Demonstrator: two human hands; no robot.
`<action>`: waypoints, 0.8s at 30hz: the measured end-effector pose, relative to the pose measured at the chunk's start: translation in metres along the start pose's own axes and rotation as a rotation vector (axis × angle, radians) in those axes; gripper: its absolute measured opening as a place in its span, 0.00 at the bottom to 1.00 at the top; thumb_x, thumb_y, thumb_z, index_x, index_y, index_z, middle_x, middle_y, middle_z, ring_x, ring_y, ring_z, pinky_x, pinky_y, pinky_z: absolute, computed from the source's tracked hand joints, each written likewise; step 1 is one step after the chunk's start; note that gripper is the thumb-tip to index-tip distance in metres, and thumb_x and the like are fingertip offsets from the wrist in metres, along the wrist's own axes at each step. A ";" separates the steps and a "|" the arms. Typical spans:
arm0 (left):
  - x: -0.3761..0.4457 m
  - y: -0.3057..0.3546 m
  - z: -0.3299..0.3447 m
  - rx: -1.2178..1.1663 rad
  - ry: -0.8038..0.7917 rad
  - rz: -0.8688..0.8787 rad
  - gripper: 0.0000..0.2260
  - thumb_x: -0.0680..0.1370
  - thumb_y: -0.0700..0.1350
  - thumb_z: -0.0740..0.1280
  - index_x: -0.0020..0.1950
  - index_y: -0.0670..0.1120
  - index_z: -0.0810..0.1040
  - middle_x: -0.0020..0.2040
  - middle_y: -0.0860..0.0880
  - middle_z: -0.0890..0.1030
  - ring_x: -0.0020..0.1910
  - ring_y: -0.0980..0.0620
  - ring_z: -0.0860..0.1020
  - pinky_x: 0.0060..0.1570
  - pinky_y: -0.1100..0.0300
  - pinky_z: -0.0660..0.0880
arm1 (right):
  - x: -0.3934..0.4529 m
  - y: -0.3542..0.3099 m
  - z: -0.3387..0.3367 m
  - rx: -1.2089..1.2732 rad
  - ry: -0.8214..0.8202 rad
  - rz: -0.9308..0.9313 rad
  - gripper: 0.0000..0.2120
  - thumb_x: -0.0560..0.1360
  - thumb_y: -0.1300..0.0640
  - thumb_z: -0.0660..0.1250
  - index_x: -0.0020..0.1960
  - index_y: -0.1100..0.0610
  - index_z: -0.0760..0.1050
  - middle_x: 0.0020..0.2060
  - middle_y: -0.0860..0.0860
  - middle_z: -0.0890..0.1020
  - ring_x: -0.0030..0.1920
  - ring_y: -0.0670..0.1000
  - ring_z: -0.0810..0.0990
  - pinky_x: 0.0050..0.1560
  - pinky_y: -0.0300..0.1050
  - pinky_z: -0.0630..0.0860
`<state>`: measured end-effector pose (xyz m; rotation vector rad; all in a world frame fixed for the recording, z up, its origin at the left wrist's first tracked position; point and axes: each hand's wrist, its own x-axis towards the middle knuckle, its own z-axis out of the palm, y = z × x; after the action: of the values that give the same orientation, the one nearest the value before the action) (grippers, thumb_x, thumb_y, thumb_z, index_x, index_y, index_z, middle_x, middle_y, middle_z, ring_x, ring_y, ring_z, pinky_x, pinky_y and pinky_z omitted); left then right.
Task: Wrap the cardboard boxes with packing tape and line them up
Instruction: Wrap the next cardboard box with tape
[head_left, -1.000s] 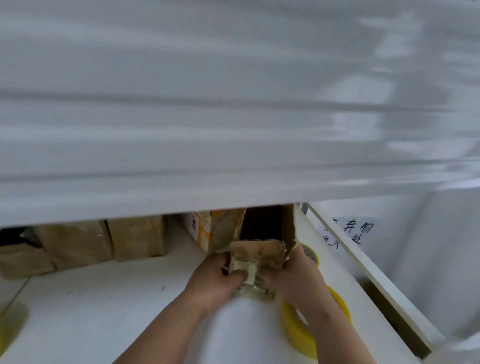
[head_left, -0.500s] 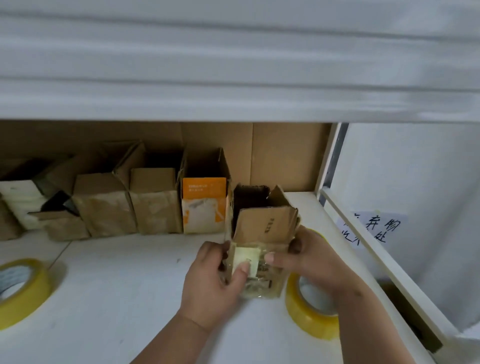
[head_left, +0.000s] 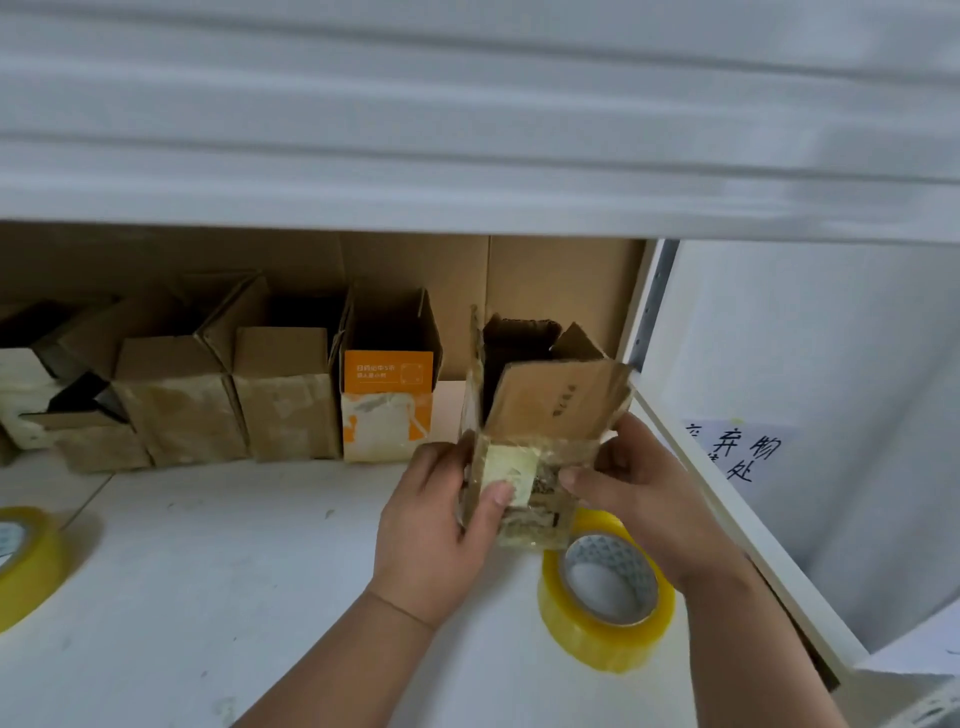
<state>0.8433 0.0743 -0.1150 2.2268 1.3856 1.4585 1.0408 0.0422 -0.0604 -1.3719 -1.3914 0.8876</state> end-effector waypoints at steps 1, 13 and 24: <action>0.007 -0.002 0.001 0.014 -0.016 -0.034 0.27 0.78 0.64 0.57 0.58 0.44 0.80 0.52 0.49 0.78 0.49 0.53 0.76 0.44 0.61 0.74 | 0.006 0.001 0.004 -0.034 0.031 0.007 0.17 0.70 0.52 0.75 0.57 0.45 0.75 0.37 0.49 0.82 0.41 0.47 0.83 0.43 0.43 0.79; 0.064 -0.038 0.028 0.069 -0.305 -0.472 0.16 0.83 0.46 0.60 0.70 0.46 0.73 0.62 0.44 0.71 0.56 0.44 0.75 0.55 0.57 0.73 | 0.088 0.016 0.066 -0.323 0.187 0.179 0.15 0.77 0.58 0.63 0.63 0.55 0.71 0.55 0.57 0.83 0.55 0.61 0.79 0.53 0.53 0.77; 0.084 -0.039 0.032 -0.088 -0.135 -0.434 0.21 0.81 0.43 0.64 0.74 0.51 0.69 0.64 0.53 0.73 0.63 0.50 0.74 0.56 0.63 0.68 | 0.109 0.009 0.068 -0.179 0.192 0.140 0.17 0.76 0.62 0.63 0.63 0.51 0.73 0.55 0.51 0.83 0.57 0.56 0.80 0.57 0.53 0.77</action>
<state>0.8531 0.1706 -0.0979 1.7848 1.5952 1.1722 0.9884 0.1590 -0.0732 -1.6625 -1.2629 0.7126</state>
